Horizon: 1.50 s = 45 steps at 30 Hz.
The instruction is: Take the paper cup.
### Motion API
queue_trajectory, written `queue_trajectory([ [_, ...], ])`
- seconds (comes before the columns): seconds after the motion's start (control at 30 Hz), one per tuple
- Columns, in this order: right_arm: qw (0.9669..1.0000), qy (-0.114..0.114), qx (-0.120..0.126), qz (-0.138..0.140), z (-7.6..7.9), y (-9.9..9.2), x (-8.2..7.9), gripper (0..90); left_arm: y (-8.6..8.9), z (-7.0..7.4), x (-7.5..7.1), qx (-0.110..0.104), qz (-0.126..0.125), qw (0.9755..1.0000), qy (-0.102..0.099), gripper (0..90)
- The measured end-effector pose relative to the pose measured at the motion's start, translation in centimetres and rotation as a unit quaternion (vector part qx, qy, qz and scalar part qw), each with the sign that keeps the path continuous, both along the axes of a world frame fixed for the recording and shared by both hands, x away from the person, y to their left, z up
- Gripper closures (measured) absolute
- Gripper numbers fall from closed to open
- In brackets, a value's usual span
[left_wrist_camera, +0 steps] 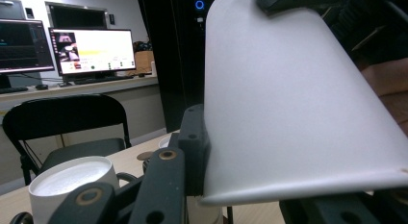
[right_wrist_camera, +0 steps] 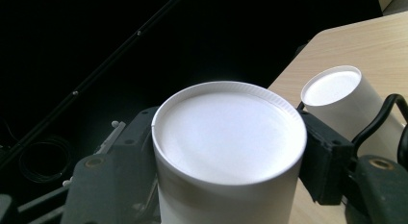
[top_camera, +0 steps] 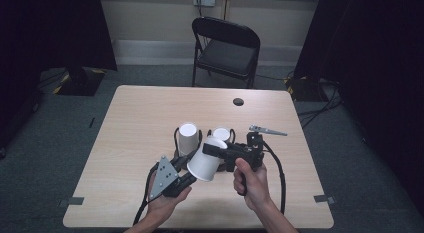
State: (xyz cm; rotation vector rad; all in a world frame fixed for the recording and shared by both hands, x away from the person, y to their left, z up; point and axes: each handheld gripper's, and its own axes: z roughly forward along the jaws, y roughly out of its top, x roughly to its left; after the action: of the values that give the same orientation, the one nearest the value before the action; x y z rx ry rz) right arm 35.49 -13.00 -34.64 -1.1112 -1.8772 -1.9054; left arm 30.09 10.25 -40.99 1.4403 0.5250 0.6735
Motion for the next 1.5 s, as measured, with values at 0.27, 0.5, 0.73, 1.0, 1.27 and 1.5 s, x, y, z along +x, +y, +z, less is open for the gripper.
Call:
queue_trajectory([
  [0.27,0.9984,0.049,0.024,0.016,-1.0,0.2,0.6,32.6,0.7,0.2,0.3,-0.006,0.005,0.9998,0.016,73.2],
  [0.5,0.9996,0.029,-0.001,0.005,-1.0,0.5,0.4,28.6,0.9,0.4,0.3,-0.003,-0.011,0.9985,0.053,81.7],
  [0.73,0.9999,0.012,-0.010,-0.002,-1.1,0.5,0.4,25.9,1.3,0.6,0.3,0.003,-0.024,0.9970,0.074,83.2],
  [1.0,0.9988,-0.022,-0.041,-0.014,-0.9,0.8,0.2,23.8,1.6,0.7,0.3,0.000,-0.041,0.9938,0.103,84.2],
  [1.27,0.9972,-0.048,-0.053,-0.022,-0.7,0.4,0.2,24.4,2.4,0.9,0.5,0.006,-0.055,0.9890,0.138,85.7],
  [1.5,0.9941,-0.075,-0.073,-0.030,-0.4,0.0,0.3,25.7,3.0,1.0,0.7,0.016,-0.054,0.9848,0.165,86.1],
])
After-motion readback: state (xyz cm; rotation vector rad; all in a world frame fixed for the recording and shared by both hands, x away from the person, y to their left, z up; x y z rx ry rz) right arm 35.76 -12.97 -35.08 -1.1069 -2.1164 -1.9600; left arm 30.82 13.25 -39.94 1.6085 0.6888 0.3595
